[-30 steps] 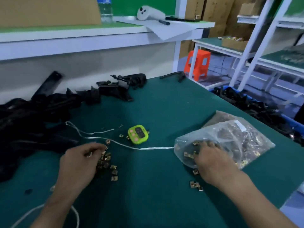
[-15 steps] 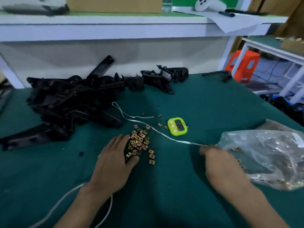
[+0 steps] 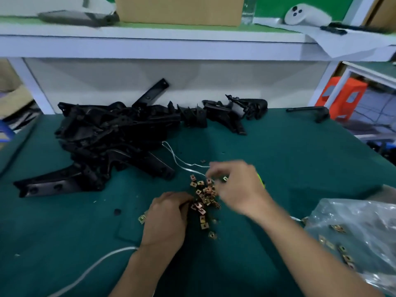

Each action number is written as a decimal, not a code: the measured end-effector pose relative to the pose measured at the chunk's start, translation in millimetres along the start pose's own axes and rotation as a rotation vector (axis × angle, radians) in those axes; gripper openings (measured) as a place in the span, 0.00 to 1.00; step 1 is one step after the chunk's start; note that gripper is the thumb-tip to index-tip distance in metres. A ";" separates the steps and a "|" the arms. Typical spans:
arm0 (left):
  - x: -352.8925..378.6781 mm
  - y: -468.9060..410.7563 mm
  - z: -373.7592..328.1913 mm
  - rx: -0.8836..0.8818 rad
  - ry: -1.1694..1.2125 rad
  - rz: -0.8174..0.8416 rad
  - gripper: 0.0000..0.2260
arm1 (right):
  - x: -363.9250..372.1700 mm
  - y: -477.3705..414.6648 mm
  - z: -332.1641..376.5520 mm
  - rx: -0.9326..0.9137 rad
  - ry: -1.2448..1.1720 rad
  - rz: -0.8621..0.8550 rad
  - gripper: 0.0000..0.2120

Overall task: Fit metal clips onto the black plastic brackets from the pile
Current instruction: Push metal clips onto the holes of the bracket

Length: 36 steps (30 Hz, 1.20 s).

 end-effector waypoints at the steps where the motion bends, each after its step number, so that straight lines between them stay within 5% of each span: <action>1: -3.0 -2.6 4.2 -0.032 -0.001 -0.021 0.14 | -14.1 -22.7 -7.1 0.031 0.031 -0.025 0.14; 3: -12.2 -6.1 8.1 -0.093 0.030 -0.079 0.14 | -42.2 -72.4 -22.9 0.085 0.113 -0.086 0.14; 8: -63.3 -22.2 29.2 -0.186 -0.111 -0.300 0.30 | -88.6 -183.9 -73.1 0.252 0.180 -0.221 0.47; 11: -113.6 -47.5 81.6 -0.425 -0.071 -0.500 0.38 | -92.5 -229.4 -99.5 0.362 0.111 -0.207 0.52; 14: -138.8 -77.9 134.2 -0.633 0.082 -0.585 0.39 | -62.7 -257.8 -106.8 0.358 0.177 0.006 0.48; 17: -120.6 -118.4 152.7 -0.720 0.129 -0.463 0.40 | -38.1 -268.7 -93.6 0.242 0.498 0.124 0.25; 21: -83.4 -147.4 136.8 -0.600 0.092 -0.320 0.35 | -7.5 -246.7 -63.6 0.083 0.634 0.107 0.05; 27: -24.0 -167.9 82.5 -0.368 0.166 -0.114 0.35 | 13.9 -190.3 -54.9 0.041 0.482 0.124 0.12; 31: 6.3 -169.9 54.7 -0.319 0.339 0.076 0.40 | -20.6 -157.0 -18.3 -0.174 0.609 -0.145 0.12; 36: -43.4 -145.0 34.9 -0.214 0.210 -0.196 0.28 | -99.5 -104.5 -18.3 0.100 0.417 -0.441 0.14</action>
Point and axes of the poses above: each hand's wrist, its own y-axis away from the middle knuckle, its own x-axis out of the palm, z = x × y, the point moved 10 cm from there along -y, towards the middle knuckle, and after that the axes turned 5 degrees about -x, right-handed, at the moved point
